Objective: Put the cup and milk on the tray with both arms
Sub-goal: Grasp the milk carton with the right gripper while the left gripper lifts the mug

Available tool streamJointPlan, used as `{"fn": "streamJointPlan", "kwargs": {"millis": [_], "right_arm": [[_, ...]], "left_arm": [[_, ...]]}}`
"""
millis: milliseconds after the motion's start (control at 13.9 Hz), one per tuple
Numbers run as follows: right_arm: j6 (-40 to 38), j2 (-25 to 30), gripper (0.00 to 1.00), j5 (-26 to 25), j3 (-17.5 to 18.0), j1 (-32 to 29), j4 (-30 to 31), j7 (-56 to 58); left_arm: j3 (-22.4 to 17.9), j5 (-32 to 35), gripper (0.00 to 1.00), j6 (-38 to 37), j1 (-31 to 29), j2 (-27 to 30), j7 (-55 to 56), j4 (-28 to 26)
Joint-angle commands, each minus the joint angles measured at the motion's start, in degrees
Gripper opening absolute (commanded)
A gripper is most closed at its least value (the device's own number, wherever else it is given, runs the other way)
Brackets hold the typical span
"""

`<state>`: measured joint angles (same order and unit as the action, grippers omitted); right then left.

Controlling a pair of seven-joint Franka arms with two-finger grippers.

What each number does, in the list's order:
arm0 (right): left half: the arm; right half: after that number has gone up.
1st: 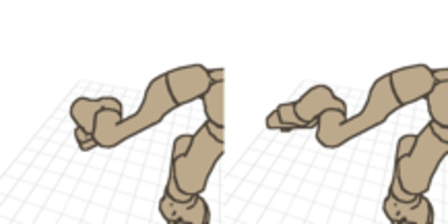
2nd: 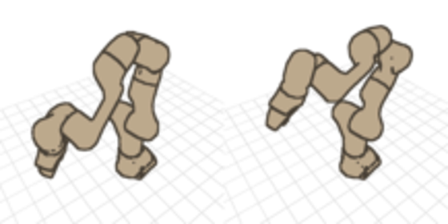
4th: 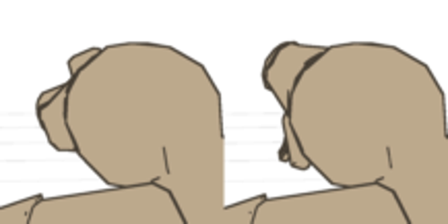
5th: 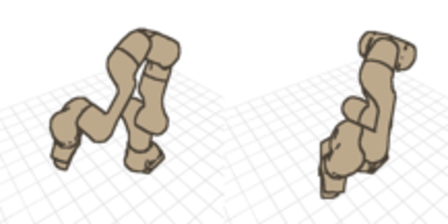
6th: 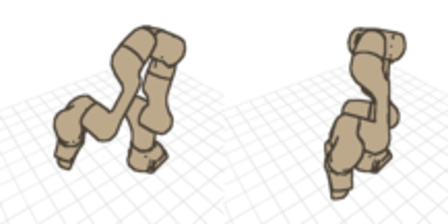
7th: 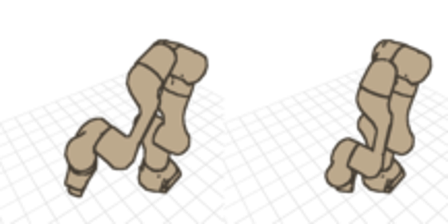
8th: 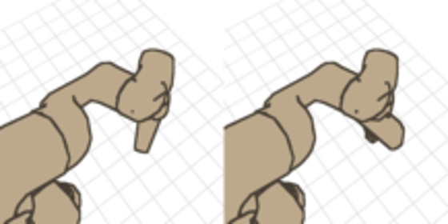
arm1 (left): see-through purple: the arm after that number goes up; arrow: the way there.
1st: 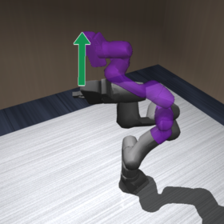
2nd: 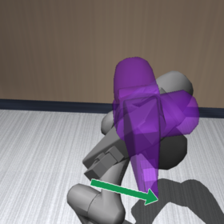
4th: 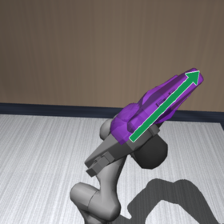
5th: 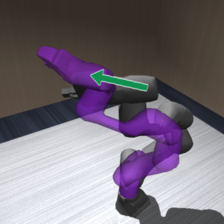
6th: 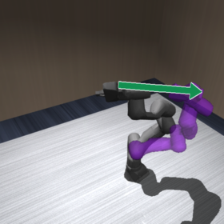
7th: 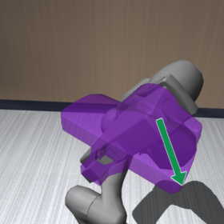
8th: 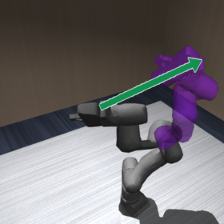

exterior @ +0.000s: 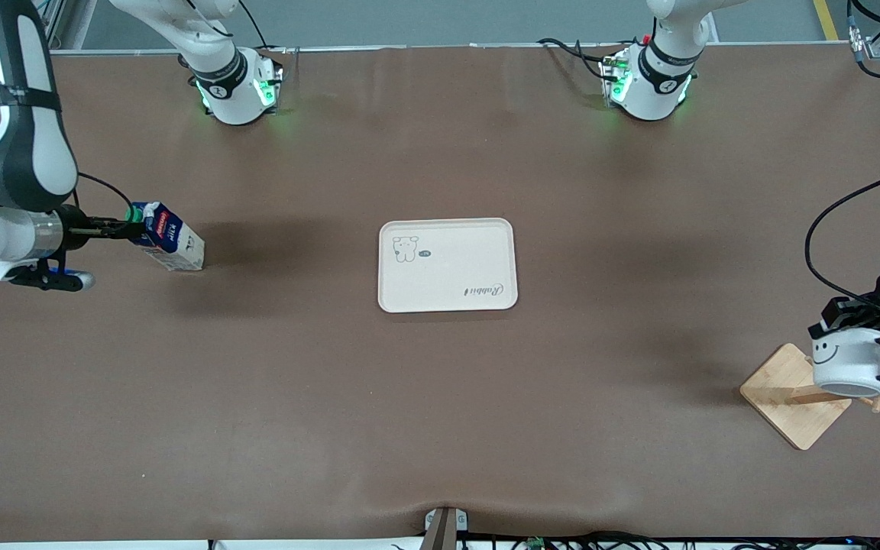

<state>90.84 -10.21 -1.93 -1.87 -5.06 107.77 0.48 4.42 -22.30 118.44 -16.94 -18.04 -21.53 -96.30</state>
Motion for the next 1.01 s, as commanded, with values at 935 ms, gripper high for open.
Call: {"fn": "streamJointPlan", "kwargs": {"millis": [935], "right_arm": [[10.67, 4.41, 1.0, -5.36, -0.15, 1.8, 12.29, 7.87]], "left_arm": [[4.36, -1.43, 0.0, -13.84, 0.15, 3.98, 28.88, 0.59]]}}
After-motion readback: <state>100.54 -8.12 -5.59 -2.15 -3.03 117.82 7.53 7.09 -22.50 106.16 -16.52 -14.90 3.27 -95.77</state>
